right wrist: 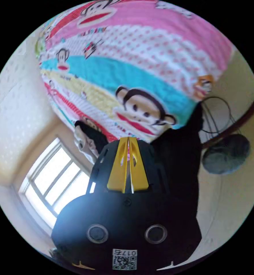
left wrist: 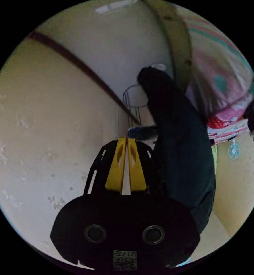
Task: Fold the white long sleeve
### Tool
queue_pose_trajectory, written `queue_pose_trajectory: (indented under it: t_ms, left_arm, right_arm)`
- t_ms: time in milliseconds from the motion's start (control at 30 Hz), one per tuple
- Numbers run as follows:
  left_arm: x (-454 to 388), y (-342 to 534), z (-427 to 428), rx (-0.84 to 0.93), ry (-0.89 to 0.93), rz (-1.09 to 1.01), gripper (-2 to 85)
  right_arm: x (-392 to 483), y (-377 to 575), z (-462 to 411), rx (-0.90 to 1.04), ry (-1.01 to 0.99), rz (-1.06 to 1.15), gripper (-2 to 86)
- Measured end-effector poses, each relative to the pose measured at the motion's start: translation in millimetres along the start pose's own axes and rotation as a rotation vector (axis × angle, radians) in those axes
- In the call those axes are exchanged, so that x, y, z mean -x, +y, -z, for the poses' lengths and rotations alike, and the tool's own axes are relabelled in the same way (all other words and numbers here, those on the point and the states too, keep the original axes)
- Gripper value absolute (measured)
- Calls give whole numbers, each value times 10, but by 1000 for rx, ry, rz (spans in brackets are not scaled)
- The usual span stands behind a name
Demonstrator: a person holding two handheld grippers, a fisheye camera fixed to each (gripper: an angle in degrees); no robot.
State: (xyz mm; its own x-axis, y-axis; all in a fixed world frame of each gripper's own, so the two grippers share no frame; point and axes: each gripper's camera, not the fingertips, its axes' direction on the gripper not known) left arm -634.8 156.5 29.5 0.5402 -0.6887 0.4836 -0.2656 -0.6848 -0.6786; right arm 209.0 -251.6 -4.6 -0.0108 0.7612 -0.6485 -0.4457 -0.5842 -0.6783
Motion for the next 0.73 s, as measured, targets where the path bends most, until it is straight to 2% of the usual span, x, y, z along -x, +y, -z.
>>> queue_pose_trajectory:
  t_ms: [33,67,167,233,367,467,500,533,567,633,700,733]
  left_arm:
    - [278,20,-226,46,79,65,-10]
    - [375,42,-309,44,123,81,-10]
    - [488,132,-552,-34,323,72,-10]
    - [258,79,-618,-26,381,54,-10]
    - [-604,-50,-303,-53,312,-61,-10]
    - [-1791,91,201,-168,204,-356,-10]
    - [-2339,297,303,-207,81,-534,-10]
    - [-2887,581,268,-216,-123,-729,-10]
    - [-3125,735,195,-214,-244,-812,-10]
    - [-3746,1287,-259,-257,-704,-969,-10]
    - [-3975,1680,-612,-387,-900,-1040,-10]
    - [-4057,1915,-854,-465,-941,-1097,-10]
  right_arm:
    - [-98,52,226,30,225,-30,6]
    - [-79,113,323,79,470,48,5]
    - [-68,447,210,135,872,272,4]
    - [-150,639,66,105,961,303,4]
    - [-263,933,-508,33,975,353,4]
    - [-141,1139,-747,-121,933,444,4]
    - [-118,1179,-763,-153,911,463,4]
    - [-80,1259,-767,-197,872,516,4]
    - [-60,1352,-724,-248,836,577,4]
    - [-70,1499,-563,-352,783,629,3]
    - [-113,1674,-324,-466,729,672,3]
    - [-170,1821,-134,-566,691,701,3]
